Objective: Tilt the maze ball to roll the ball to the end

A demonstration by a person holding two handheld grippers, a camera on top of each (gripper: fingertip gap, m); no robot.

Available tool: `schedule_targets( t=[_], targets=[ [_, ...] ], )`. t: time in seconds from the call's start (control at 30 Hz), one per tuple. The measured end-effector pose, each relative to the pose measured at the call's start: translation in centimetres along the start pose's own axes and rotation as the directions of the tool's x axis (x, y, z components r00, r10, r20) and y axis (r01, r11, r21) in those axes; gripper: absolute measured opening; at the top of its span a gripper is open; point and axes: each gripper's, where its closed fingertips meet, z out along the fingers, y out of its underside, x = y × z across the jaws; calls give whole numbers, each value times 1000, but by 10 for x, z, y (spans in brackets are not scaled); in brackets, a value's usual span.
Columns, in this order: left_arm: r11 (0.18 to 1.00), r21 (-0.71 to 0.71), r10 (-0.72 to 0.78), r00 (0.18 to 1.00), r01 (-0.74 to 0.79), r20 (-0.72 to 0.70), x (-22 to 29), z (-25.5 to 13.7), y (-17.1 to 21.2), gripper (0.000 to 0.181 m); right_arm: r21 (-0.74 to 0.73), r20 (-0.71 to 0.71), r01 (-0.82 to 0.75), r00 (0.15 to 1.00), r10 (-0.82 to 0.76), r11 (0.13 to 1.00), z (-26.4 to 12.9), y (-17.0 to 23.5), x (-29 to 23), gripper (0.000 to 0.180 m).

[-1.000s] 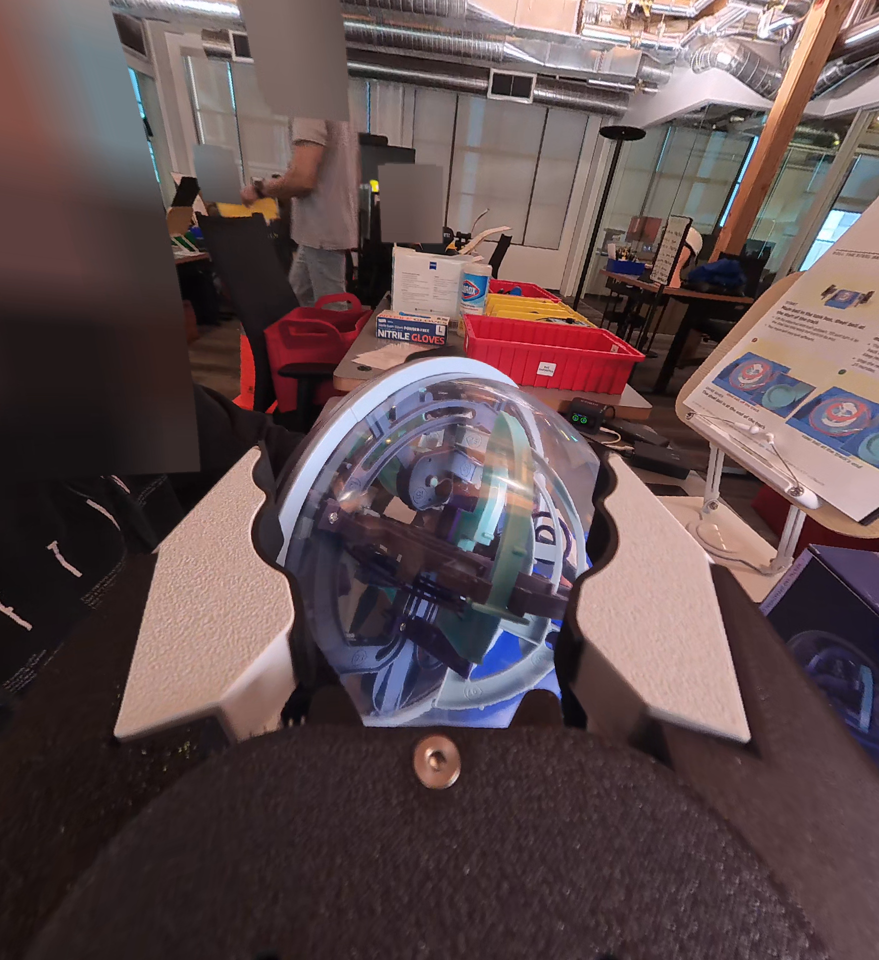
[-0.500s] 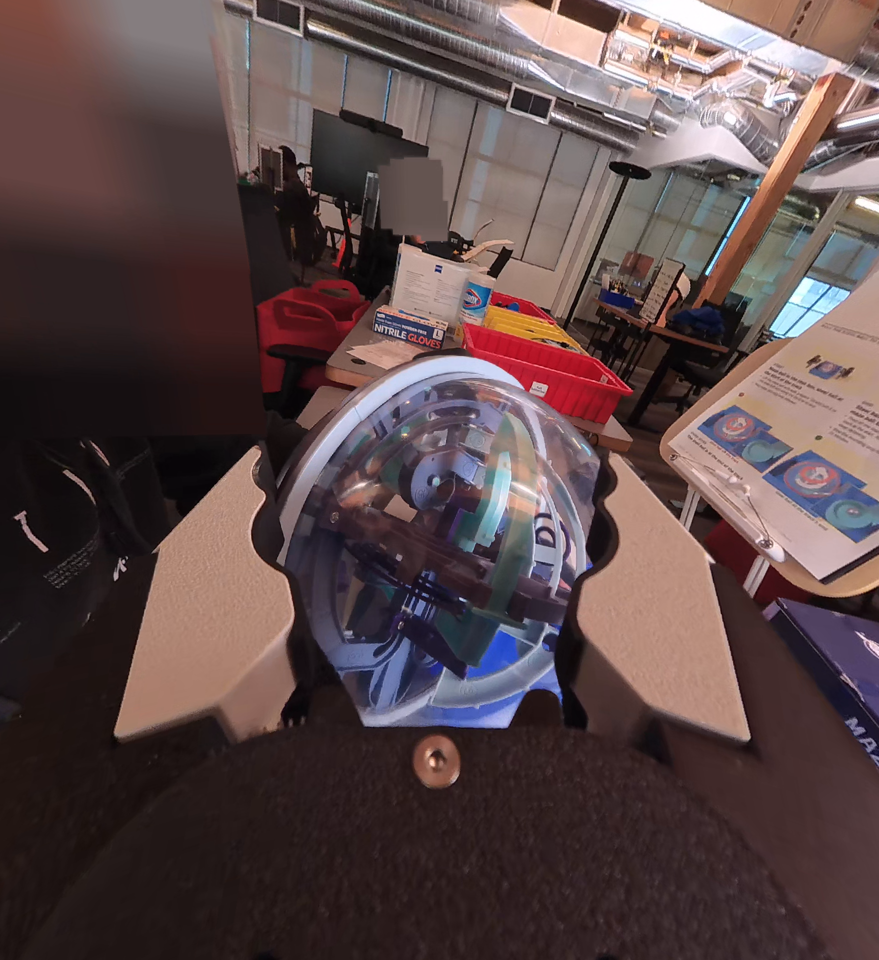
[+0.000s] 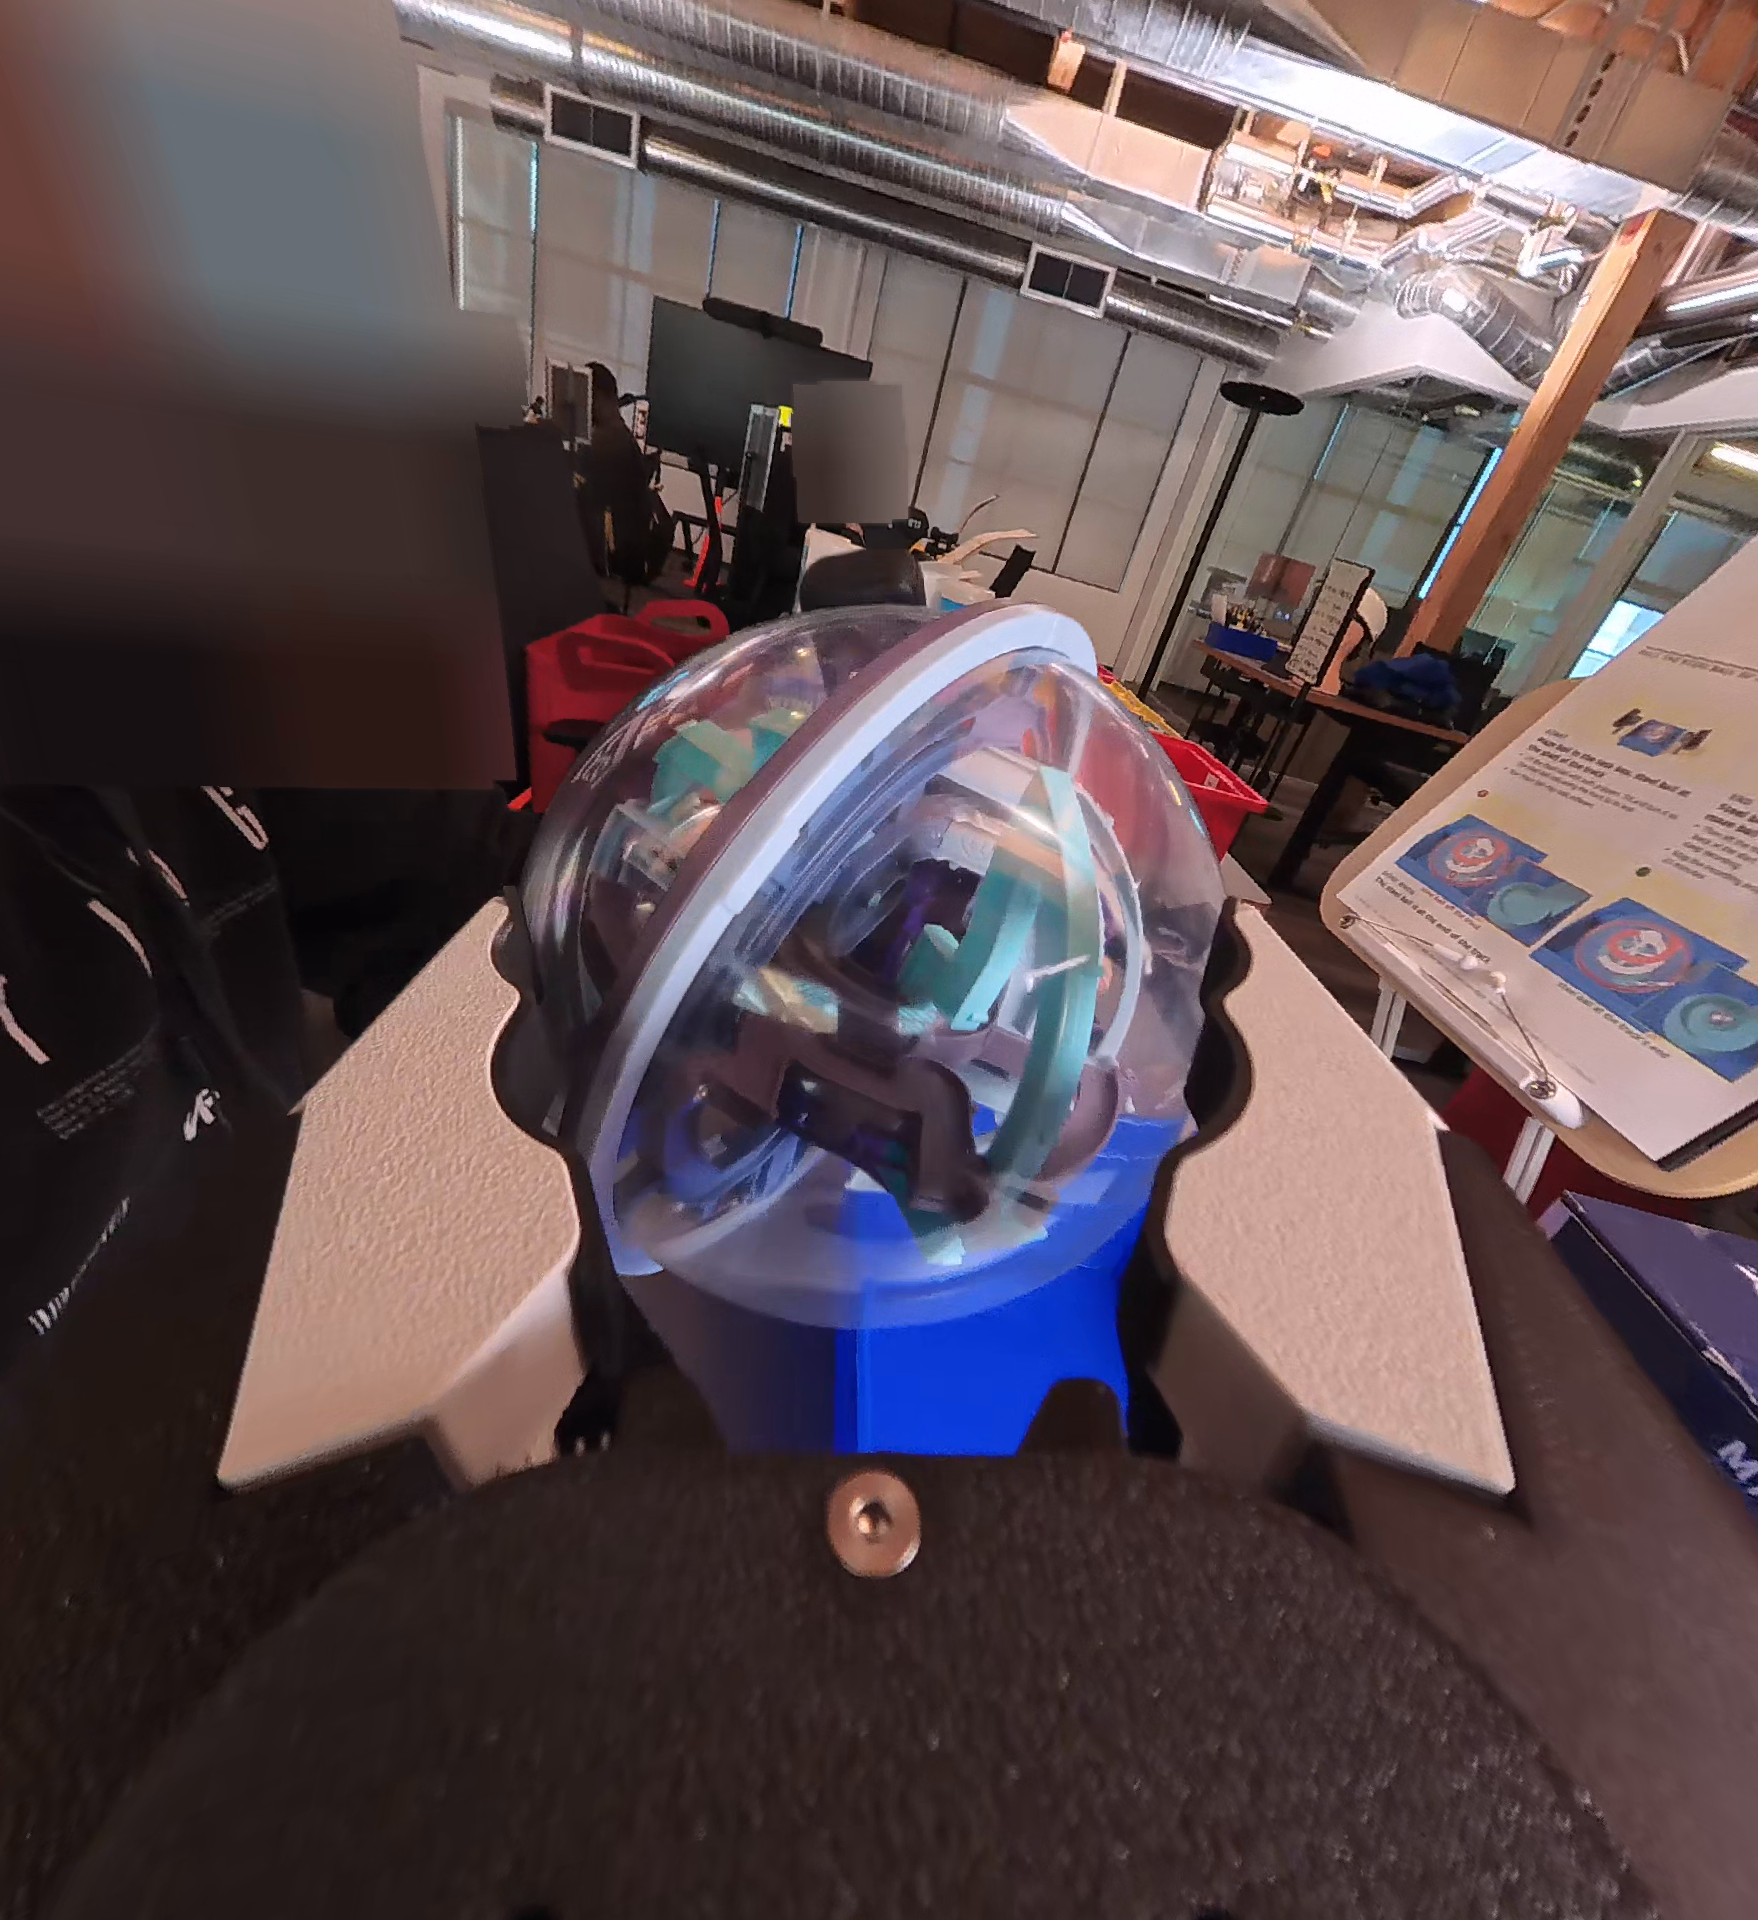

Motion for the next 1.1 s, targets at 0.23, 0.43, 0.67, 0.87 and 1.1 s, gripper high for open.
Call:
schedule_targets(
  t=[0.23, 0.43, 0.67, 0.87, 1.1],
  targets=[
    [994, -57, 89, 996, -89, -1, 6, -13, -15, 139, -20, 18, 89, 996, -89, 996, 4, -2, -13, 126],
    [988, -44, 151, 989, -151, -8, 15, -27, -40, 139, 13, 27, 149, 988, -149, 989, 12, -13, -26, 126],
    [994, 4, 108, 994, -108, -17, 15, -37, -50, 139, 123, 21, 102, 994, -105, 987, 19, -21, -24, 126],
    [999, 36, 26, 999, -25, -29, 10, -41, -51, 139, 168, 25, 16, 999, -21, 986, 21, -15, -14, 127],
    [969, 145, -195, 979, 201, -55, -5, -55, -66, 139, 247, 63, -182, 983, 171, 952, 29, 5, 2, 126]
  ],
)
